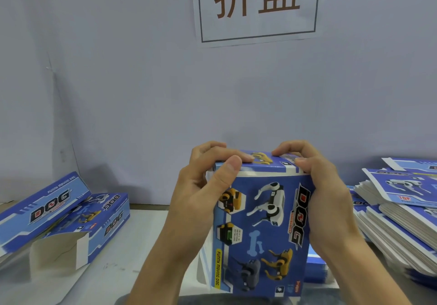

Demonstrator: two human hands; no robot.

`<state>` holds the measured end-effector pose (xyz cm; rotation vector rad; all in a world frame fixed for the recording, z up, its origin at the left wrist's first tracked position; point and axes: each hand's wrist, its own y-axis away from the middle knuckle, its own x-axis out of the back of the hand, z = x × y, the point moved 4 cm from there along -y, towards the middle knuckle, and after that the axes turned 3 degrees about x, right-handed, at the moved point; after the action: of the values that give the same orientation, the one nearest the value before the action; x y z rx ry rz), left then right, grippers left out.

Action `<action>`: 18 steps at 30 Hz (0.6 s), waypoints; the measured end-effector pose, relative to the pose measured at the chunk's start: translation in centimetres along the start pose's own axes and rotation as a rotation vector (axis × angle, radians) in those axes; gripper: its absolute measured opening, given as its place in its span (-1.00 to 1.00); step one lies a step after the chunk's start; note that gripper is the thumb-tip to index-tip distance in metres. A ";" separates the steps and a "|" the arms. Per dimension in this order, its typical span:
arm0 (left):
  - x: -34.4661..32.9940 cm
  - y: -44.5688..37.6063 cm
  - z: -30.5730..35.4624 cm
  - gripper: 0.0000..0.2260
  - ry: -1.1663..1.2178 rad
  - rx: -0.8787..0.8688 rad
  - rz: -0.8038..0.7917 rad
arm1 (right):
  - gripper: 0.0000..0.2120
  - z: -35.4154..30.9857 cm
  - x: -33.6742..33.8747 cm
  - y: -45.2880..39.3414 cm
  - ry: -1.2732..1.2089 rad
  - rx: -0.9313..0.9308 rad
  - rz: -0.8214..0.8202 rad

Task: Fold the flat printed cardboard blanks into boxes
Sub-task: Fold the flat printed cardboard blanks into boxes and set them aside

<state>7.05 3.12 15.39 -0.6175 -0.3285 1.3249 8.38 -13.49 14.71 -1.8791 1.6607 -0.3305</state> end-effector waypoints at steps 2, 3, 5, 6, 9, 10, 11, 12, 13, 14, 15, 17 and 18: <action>-0.1 0.2 -0.2 -0.63 -0.033 -0.007 -0.045 | -0.79 0.1 -0.1 0.0 -0.015 0.027 -0.008; 0.0 0.4 -0.2 -0.65 -0.048 -0.025 -0.047 | -0.80 0.1 -0.2 0.0 -0.044 0.050 -0.014; 0.2 0.5 -0.2 -0.72 -0.042 -0.061 -0.007 | -0.75 -0.3 -0.5 0.1 -0.085 0.107 -0.045; 0.2 0.4 -0.2 -0.75 -0.010 -0.056 0.014 | -0.69 -0.5 -0.6 0.2 -0.066 0.134 -0.065; 0.5 0.3 -0.5 -0.81 0.051 -0.031 0.081 | -0.78 -1.0 -0.7 0.2 0.040 0.169 -0.030; 0.6 0.2 -0.7 -0.83 0.052 -0.029 0.103 | -0.83 -1.0 -0.6 0.2 0.046 0.169 -0.007; 0.6 0.2 -0.7 -0.85 0.047 -0.028 0.122 | -0.83 -1.0 -0.6 0.2 0.044 0.159 0.014; 0.7 0.2 -0.8 -0.84 0.037 -0.036 0.135 | -0.81 -0.9 -0.5 0.2 0.041 0.146 0.031; 0.6 0.2 -0.8 -0.84 0.024 -0.045 0.143 | -0.78 -0.9 -0.5 0.2 0.038 0.134 0.044; 0.6 0.2 -0.8 -0.85 0.016 -0.051 0.150 | -0.77 -1.0 -0.5 0.2 0.038 0.127 0.052; 0.6 0.2 -0.7 -0.85 0.009 -0.053 0.155 | -0.77 -1.1 -0.6 0.2 0.043 0.126 0.056; 0.6 0.2 -0.7 -0.85 -0.021 -0.059 0.148 | -0.82 -1.1 -0.6 0.2 0.053 0.133 0.055; 0.6 0.2 -0.7 -0.84 -0.051 -0.066 0.141 | -0.84 -1.1 -0.6 0.2 0.060 0.136 0.051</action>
<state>7.43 3.52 14.66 -0.6731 -0.3772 1.4713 7.50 -13.22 15.63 -1.7394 1.6782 -0.4706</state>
